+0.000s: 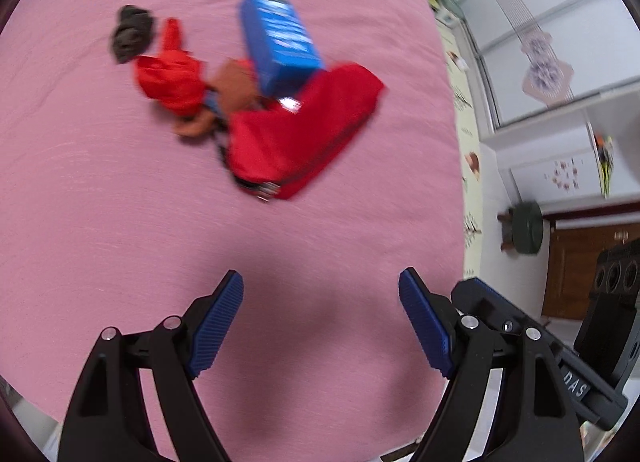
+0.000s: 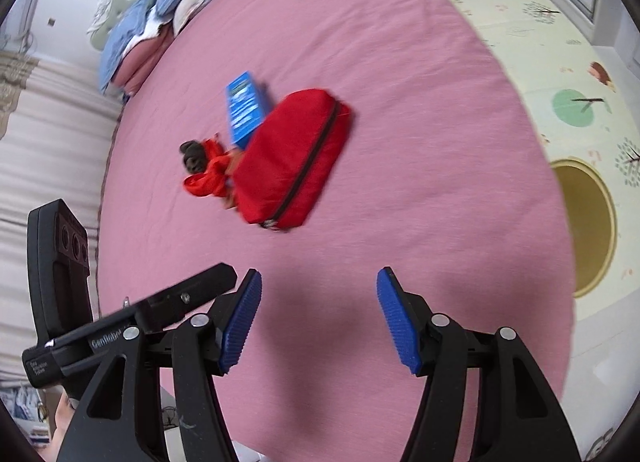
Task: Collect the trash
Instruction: 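Move both tools back over the bed toward the red cloth and pouch, then grasp the red cloth with the left tool while the right tool grasps the red pouch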
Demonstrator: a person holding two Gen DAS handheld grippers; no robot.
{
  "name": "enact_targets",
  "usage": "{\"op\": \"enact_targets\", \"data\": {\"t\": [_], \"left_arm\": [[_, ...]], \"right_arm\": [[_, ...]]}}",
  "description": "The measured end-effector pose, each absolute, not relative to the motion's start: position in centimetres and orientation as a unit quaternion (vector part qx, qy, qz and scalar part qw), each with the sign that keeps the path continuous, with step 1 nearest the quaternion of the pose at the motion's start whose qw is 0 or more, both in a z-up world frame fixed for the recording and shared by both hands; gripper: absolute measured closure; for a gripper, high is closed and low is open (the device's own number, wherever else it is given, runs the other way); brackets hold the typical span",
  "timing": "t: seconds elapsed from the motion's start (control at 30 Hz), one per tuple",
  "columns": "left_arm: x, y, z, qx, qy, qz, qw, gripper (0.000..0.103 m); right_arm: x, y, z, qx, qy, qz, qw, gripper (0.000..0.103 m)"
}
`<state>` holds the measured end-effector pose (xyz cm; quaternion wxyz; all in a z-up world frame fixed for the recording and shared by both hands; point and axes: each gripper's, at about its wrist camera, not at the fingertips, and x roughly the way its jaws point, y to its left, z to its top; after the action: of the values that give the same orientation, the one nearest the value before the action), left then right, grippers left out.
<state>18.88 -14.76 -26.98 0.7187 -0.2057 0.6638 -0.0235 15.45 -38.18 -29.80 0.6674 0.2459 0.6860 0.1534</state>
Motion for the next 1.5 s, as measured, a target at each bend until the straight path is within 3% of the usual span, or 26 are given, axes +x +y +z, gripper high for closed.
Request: {"op": "enact_targets", "data": {"t": [0.53,1.03,1.13,1.2,1.33,1.4,1.43,1.5], "left_arm": [[24.6,-3.8,-30.6,-0.266,0.652,0.052,0.708,0.022],[31.0,-0.3,-36.7,-0.299,0.672,0.087,0.672,0.022],[31.5,0.3,-37.4,-0.304,0.671,0.093,0.670,0.032],[31.6,0.7,-37.6,-0.309,0.669,0.097,0.669,0.045],[31.3,1.4,-38.2,-0.318,0.671,0.093,0.663,0.066],[30.6,1.5,-38.2,-0.317,0.669,0.093,0.666,0.070],[30.1,1.4,-37.9,-0.318,0.667,0.094,0.668,0.071],[29.1,1.4,-37.8,-0.319,0.665,0.092,0.669,0.074]], "right_arm": [[21.7,-29.6,-33.5,0.237,0.704,0.140,0.654,0.033],[25.9,-26.9,-39.0,0.215,0.741,0.107,0.628,0.027],[26.2,-26.6,-39.6,0.214,0.745,0.099,0.624,0.027],[26.3,-26.5,-39.8,0.213,0.745,0.100,0.624,0.035],[25.8,-26.8,-39.7,0.216,0.744,0.112,0.622,0.067],[25.6,-26.9,-39.1,0.210,0.739,0.116,0.629,0.076],[25.5,-27.0,-38.8,0.207,0.736,0.120,0.633,0.087],[25.2,-27.1,-38.3,0.201,0.734,0.120,0.638,0.092]]}}
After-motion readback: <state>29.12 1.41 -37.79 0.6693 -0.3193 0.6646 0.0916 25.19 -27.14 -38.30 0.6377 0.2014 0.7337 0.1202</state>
